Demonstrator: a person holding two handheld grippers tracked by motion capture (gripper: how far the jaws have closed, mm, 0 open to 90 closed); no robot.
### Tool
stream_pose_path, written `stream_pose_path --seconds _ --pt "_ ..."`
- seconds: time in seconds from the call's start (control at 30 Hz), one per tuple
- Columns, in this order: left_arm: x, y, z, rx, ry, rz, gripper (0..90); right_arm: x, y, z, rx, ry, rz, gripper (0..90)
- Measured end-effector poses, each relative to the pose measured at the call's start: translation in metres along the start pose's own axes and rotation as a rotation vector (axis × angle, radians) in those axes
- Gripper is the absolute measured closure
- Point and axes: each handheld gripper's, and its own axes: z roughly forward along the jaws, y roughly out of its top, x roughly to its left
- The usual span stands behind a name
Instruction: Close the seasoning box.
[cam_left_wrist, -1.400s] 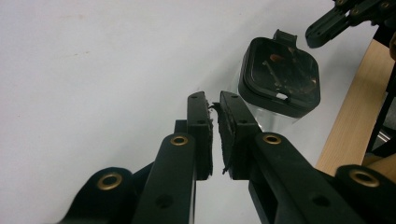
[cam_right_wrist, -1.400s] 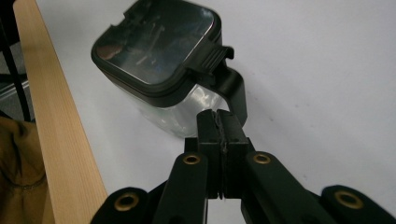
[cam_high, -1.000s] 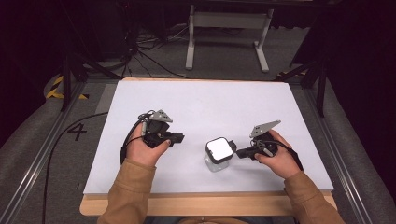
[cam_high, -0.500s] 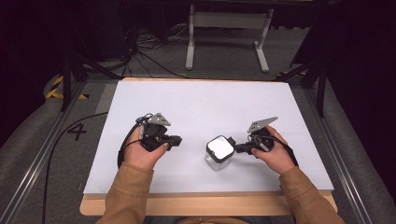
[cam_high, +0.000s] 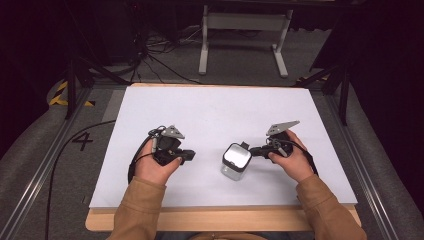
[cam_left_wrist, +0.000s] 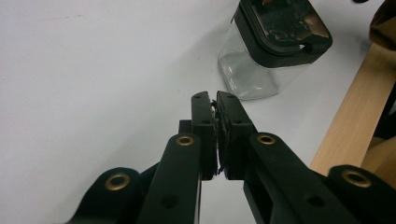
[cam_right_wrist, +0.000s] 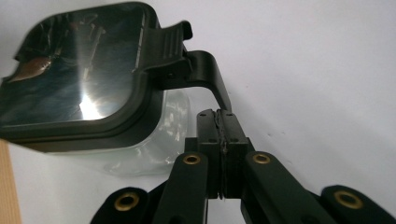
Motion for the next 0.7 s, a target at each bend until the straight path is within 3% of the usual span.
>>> stream_pose_path --seconds 0.03,0.13,0.27,0.3,0.47,0.63,0.7 --pt "0.0 0.0 0.0 0.0 0.0 0.0 88.3 0.001 0.0 -0.006 -0.005 -0.016 -0.002 90.0" --pt "-0.001 0.006 0.022 0.021 -0.029 0.033 89.7 0.001 -0.004 -0.028 -0.027 -0.072 0.0 90.0" --pt "-0.003 0.011 0.038 0.038 -0.057 0.041 89.8 -0.002 -0.013 -0.059 -0.062 -0.139 0.035 90.0" --pt "-0.003 0.014 0.049 0.042 -0.068 0.053 89.8 -0.003 -0.016 -0.066 -0.069 -0.155 0.043 90.0" --pt "-0.007 0.019 0.073 0.067 -0.075 0.074 89.7 -0.009 -0.029 -0.097 -0.116 -0.216 0.087 90.0" --pt "-0.009 0.018 0.09 0.065 -0.071 0.096 88.3 -0.011 -0.036 -0.109 -0.135 -0.24 0.114 90.0" --pt "-0.009 0.017 0.095 0.053 -0.087 0.102 88.0 -0.012 -0.038 -0.112 -0.139 -0.246 0.114 90.0"
